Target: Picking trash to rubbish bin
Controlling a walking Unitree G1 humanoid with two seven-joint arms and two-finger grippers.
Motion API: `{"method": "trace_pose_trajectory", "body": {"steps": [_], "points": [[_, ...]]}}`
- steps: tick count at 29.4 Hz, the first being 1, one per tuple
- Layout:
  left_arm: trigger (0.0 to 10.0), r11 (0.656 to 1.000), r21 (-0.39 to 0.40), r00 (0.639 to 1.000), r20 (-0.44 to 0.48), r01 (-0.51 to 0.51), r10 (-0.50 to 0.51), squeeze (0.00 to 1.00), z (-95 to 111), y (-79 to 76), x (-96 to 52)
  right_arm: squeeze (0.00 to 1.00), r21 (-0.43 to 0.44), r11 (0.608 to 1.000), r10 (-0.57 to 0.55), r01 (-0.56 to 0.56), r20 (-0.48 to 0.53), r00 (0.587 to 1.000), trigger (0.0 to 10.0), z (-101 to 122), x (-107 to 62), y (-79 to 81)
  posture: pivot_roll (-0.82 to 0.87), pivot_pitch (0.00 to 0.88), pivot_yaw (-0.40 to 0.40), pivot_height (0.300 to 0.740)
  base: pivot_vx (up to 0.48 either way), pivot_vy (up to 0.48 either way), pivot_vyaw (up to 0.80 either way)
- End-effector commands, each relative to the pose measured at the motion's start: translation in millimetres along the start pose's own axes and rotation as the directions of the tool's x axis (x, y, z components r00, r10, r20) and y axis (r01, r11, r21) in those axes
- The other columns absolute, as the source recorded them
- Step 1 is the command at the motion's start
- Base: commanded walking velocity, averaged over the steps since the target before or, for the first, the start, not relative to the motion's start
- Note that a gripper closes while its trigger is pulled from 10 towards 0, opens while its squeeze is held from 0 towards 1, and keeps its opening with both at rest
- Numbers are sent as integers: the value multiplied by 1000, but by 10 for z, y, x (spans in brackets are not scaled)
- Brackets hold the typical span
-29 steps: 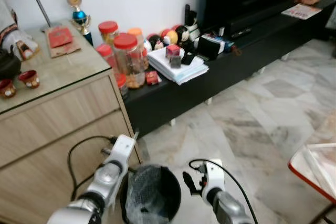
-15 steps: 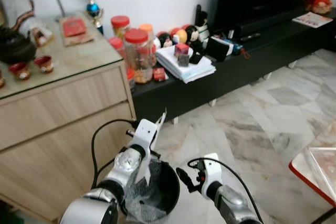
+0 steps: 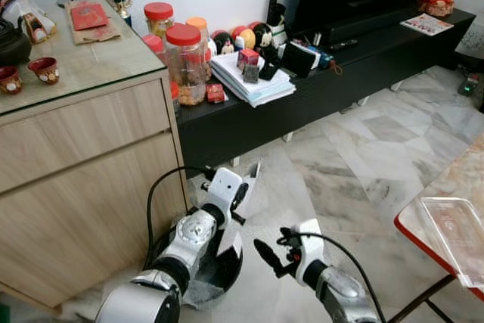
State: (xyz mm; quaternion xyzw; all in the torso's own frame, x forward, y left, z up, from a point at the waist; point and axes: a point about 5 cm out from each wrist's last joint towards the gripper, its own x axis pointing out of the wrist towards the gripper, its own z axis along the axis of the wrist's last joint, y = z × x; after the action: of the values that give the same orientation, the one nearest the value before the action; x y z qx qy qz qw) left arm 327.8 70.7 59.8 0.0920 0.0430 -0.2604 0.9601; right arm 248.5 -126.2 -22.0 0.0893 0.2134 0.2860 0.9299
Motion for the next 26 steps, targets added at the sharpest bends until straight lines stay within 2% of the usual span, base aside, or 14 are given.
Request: {"method": "trace_pose_trajectory", "body": {"steps": [1, 8, 14, 15, 16, 19, 21, 22, 23, 24, 26], "points": [[10000, 1000, 12, 1000, 22, 6, -6, 1000, 32, 4, 4, 0, -18, 1000, -5, 5, 25, 1000, 10000, 40, -23, -32, -180, 116, -92, 740, 0, 0, 0], [10000, 1000, 20, 1000, 29, -11, 10, 1000, 24, 60, -20, 0, -13, 1000, -17, 17, 35, 999, 10000, 47, -29, -35, -176, 118, -91, 740, 0, 0, 0], [10000, 997, 10, 997, 24, -71, 70, 1000, -21, 167, -77, 0, -10, 1000, -18, 19, 39, 999, 10000, 55, -13, -16, -162, 113, -79, 740, 0, 0, 0], [10000, 996, 17, 996, -8, -91, 91, 365, -96, 194, -122, 0, -5, 999, -32, 32, 30, 999, 10000, 36, -12, -19, -158, 110, -74, 740, 0, 0, 0], [10000, 995, 14, 994, -36, -104, 104, 0, -164, 210, -164, 0, -5, 999, -47, 47, 22, 999, 10000, 19, -15, -26, -149, 106, -68, 740, 0, 0, 0], [10000, 992, 14, 986, -105, -129, 130, 0, -307, 255, -255, 0, 4, 997, -80, 80, 2, 997, 10000, -17, -19, -41, -141, 101, -62, 740, 0, 0, 0], [10000, 992, 14, 986, -105, -129, 130, 0, -307, 255, -255, 0, 4, 997, -80, 80, 2, 997, 10000, -17, -19, -41, -141, 101, -62, 740, 0, 0, 0], [10000, 987, 10, 974, -161, -158, 157, 0, -432, 295, -346, 0, 6, 992, -129, 129, -27, 991, 10000, -67, -41, -75, -120, 85, -37, 740, 0, 0, 0], [10000, 987, 10, 974, -161, -158, 157, 0, -432, 295, -346, 0, 6, 992, -129, 129, -27, 991, 10000, -67, -41, -75, -120, 85, -37, 740, 0, 0, 0], [10000, 973, 0, 930, -292, -233, 222, 0, -726, 374, -595, 0, 3, 968, -251, 252, -95, 963, 10000, -204, -125, -158, -102, 74, -23, 740, 0, 0, 0], [10000, 953, -8, 874, -402, -302, 273, 0, -958, 420, -825, 0, 4, 940, -337, 342, -163, 927, 10000, -340, -218, -213, -94, 68, -11, 740, 0, 0, 0]]}}
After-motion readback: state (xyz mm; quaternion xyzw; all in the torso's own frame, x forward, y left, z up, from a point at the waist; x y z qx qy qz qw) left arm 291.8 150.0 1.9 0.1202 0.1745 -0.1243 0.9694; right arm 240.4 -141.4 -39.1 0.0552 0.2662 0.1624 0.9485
